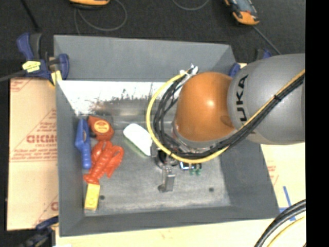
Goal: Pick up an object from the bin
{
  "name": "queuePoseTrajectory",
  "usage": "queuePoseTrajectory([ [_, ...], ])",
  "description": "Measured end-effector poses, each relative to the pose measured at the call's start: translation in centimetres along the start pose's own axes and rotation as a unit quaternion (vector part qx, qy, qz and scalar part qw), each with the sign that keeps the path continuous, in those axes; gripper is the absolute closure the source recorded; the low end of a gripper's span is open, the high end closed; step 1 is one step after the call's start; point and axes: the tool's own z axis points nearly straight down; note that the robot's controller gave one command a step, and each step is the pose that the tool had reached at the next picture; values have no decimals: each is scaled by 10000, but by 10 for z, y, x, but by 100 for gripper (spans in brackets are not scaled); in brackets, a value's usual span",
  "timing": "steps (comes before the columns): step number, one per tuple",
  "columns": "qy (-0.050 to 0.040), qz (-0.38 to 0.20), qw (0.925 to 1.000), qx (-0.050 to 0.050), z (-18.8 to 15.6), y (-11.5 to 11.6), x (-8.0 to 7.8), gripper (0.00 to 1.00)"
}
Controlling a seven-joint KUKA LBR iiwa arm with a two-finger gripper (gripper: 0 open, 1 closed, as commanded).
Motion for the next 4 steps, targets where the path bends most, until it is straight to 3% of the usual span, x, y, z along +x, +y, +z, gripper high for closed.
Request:
queuePoseTrajectory([
  [1, 0, -548, 9985, -6, 17, -4, 1, 0],
  [2, 4, -641, 9979, -7, 13, -36, -47, 0],
  [3, -33, -628, 9980, -2, 24, -68, -47, 0],
  [4, -3, -779, 9970, -3, 53, -66, -60, 0],
])
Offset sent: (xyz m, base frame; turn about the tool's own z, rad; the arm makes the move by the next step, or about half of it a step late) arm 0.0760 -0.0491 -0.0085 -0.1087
